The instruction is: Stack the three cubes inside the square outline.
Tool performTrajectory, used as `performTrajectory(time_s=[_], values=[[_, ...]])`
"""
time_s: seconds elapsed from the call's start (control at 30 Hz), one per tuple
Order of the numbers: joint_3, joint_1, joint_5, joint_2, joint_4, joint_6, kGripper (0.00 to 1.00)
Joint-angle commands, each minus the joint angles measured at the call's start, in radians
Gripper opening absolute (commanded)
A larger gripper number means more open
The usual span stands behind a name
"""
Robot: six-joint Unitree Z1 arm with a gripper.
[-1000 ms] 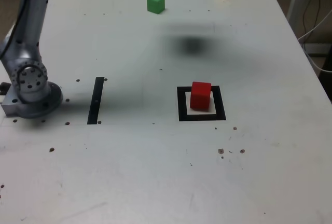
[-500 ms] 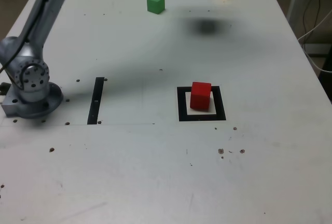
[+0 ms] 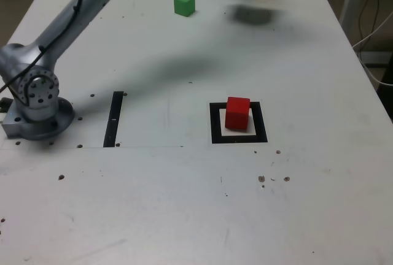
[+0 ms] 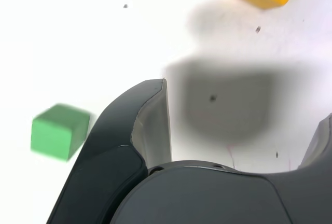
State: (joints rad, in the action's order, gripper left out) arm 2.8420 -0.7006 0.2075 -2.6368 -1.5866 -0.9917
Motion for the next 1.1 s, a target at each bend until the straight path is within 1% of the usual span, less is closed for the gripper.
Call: performTrajectory(time_s=[0.0,0.1,0.27,0.47,0.7,0.77,0.83,0.9,1.07], values=[[0.116,0.003,0.007,-0.015,0.019,-0.008,1.0],[0.125,0.008,0.02,-0.019,0.061,-0.015,1.0],[0.126,0.024,0.073,-0.036,0.118,-0.03,1.0],[0.126,0.031,0.123,-0.066,0.185,-0.035,1.0],[0.126,0.032,0.208,-0.091,0.239,-0.039,1.0],[0.125,0.032,0.227,-0.095,0.25,-0.045,1.0],[0.125,0.032,0.239,-0.1,0.26,-0.053,1.0],[0.125,0.032,0.244,-0.105,0.271,-0.06,1.0],[0.124,0.034,0.239,-0.111,0.29,-0.076,1.0]])
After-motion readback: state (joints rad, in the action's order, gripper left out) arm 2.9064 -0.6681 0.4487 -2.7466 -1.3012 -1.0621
